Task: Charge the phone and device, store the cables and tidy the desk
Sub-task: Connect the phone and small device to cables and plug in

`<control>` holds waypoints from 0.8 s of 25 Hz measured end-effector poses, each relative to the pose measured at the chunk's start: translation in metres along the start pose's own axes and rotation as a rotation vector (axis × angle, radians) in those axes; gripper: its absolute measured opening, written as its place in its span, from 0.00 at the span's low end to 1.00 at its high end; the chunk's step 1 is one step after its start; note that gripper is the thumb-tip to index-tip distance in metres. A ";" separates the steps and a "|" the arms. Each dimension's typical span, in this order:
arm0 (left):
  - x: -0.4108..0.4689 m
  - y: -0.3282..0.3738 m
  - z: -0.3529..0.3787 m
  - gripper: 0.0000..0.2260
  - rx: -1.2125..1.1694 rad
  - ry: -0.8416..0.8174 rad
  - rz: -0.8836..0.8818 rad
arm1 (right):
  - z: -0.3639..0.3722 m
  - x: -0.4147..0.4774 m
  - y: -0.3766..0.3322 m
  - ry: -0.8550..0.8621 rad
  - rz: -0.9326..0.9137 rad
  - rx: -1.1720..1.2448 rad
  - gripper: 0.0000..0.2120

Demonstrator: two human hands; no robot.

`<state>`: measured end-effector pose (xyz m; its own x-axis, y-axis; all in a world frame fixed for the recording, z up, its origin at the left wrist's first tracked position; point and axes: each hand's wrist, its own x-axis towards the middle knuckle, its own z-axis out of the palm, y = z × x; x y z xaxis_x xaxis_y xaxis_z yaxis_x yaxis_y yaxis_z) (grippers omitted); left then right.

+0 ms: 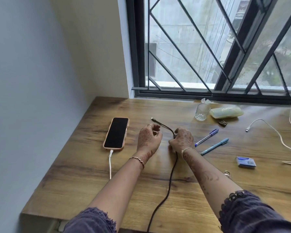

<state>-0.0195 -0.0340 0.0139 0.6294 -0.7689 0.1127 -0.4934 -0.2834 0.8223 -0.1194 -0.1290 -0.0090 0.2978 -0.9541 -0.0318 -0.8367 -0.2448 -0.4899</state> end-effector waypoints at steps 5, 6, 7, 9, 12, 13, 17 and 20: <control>0.012 0.008 0.015 0.12 -0.097 -0.134 -0.175 | -0.003 -0.004 0.005 0.018 0.079 0.088 0.16; 0.016 0.008 0.019 0.12 -0.142 -0.154 -0.223 | -0.003 -0.006 0.007 0.021 0.081 0.114 0.18; 0.021 0.007 0.025 0.11 -0.206 -0.166 -0.278 | -0.003 -0.008 0.010 0.025 0.074 0.138 0.20; 0.026 0.007 0.034 0.06 -0.323 -0.217 -0.410 | -0.003 -0.014 0.013 0.045 0.056 0.184 0.22; 0.026 0.017 0.044 0.02 -0.475 -0.246 -0.539 | -0.005 -0.021 0.015 0.107 0.042 0.252 0.20; 0.028 0.019 0.046 0.07 -0.516 -0.230 -0.552 | -0.006 -0.023 0.015 0.119 0.039 0.269 0.19; 0.039 0.010 0.051 0.14 -0.682 -0.153 -0.558 | -0.003 -0.038 0.011 0.114 -0.005 0.299 0.18; 0.044 0.008 0.048 0.11 -0.761 -0.081 -0.539 | 0.002 -0.050 0.010 0.111 -0.046 0.287 0.15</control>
<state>-0.0244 -0.0977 -0.0007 0.6012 -0.6883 -0.4059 0.3964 -0.1842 0.8994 -0.1416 -0.0832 -0.0139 0.2671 -0.9600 0.0839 -0.6549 -0.2447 -0.7150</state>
